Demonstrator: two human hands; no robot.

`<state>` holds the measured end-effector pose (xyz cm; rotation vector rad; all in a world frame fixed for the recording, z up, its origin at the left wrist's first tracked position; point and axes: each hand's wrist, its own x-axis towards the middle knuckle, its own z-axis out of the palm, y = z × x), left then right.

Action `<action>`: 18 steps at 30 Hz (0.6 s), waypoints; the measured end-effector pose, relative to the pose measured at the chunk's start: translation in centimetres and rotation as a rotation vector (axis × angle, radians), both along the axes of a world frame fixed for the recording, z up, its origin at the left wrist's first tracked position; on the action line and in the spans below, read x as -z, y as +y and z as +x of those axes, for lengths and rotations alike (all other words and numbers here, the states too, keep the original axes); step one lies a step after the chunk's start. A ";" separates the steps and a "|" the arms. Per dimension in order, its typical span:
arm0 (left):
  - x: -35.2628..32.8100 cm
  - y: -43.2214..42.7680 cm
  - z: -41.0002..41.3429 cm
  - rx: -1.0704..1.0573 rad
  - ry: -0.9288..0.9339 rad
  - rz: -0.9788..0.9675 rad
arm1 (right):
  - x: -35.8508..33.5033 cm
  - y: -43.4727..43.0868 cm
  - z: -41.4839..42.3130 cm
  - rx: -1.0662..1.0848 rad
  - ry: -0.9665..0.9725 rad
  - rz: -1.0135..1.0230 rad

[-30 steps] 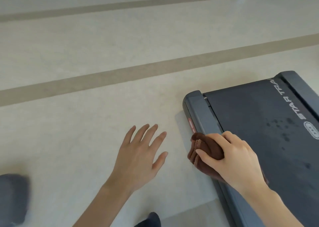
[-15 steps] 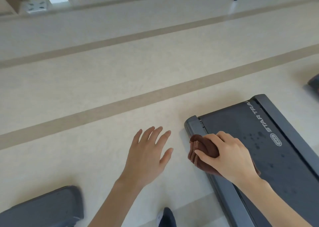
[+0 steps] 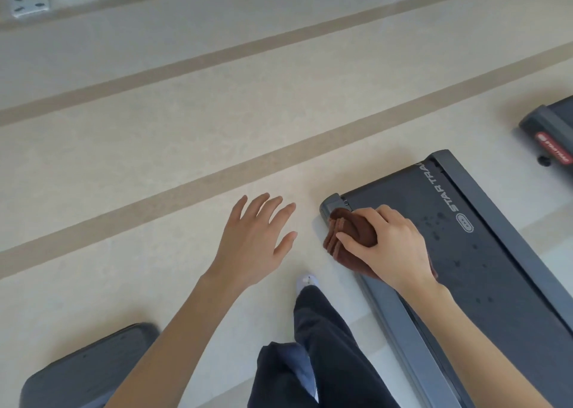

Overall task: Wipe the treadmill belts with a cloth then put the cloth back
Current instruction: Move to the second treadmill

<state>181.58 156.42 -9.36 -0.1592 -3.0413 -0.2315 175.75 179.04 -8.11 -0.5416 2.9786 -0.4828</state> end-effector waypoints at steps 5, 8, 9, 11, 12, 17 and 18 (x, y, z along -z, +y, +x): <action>0.6 -1.1 -4.7 0.018 -0.045 -0.026 | 1.1 -0.9 -4.0 0.033 -0.039 -0.033; -0.2 -2.1 -8.6 0.026 -0.123 -0.016 | 1.5 -2.3 -8.2 0.036 -0.049 -0.043; -0.5 -2.4 -9.9 0.028 -0.157 -0.008 | 1.5 -2.8 -9.6 0.045 -0.042 -0.053; -0.6 -3.0 -12.4 0.043 -0.204 -0.001 | 1.5 -3.7 -12.4 0.089 -0.011 -0.101; -0.6 -3.3 -13.7 0.049 -0.210 -0.002 | 1.5 -4.2 -13.7 0.112 0.009 -0.127; -1.2 -5.3 -20.3 0.045 -0.151 0.006 | 1.3 -6.2 -19.6 0.108 0.080 -0.172; -1.3 -5.7 -21.4 0.045 -0.133 0.008 | 1.3 -6.4 -20.5 0.099 0.084 -0.173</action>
